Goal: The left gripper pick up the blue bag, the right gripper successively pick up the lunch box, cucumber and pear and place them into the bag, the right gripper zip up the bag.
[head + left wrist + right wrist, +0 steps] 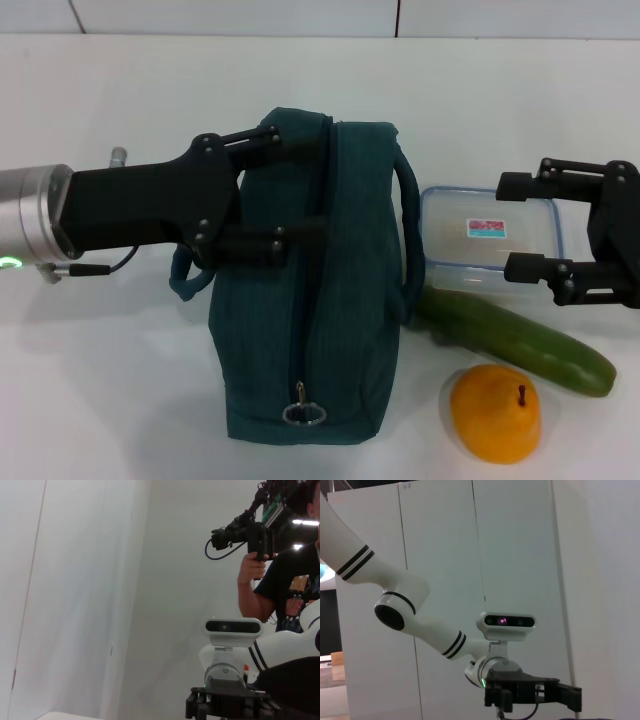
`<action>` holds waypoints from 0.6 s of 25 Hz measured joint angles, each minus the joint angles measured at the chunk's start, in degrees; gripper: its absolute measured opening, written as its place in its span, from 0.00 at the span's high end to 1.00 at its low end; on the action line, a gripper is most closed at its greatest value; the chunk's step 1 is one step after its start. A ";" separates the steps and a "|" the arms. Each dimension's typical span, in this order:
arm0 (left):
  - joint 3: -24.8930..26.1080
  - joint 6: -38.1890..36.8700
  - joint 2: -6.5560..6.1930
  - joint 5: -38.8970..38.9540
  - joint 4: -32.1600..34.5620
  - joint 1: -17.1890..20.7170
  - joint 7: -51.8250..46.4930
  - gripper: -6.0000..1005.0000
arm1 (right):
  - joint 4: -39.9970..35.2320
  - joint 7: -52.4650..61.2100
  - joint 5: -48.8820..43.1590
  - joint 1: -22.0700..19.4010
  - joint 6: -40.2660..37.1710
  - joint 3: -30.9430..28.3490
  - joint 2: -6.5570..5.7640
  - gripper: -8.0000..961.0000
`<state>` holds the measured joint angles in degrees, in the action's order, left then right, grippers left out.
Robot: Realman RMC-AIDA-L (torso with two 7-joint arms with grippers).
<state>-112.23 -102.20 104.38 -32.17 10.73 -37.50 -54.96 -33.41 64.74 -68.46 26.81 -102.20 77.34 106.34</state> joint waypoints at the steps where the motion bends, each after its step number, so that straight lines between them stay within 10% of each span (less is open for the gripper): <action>1: 0.00 -0.01 0.00 0.00 0.00 0.02 0.17 0.13 | 0.00 0.00 -0.03 0.00 0.11 0.00 0.03 0.24; 15: 1.83 0.50 -0.14 0.01 -0.07 -0.42 -2.67 0.14 | 0.01 -0.19 -0.19 0.00 1.19 0.00 0.65 0.24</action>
<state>-110.40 -101.70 104.23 -32.17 10.66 -37.92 -57.64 -33.40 64.55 -68.65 26.80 -101.01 77.34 106.99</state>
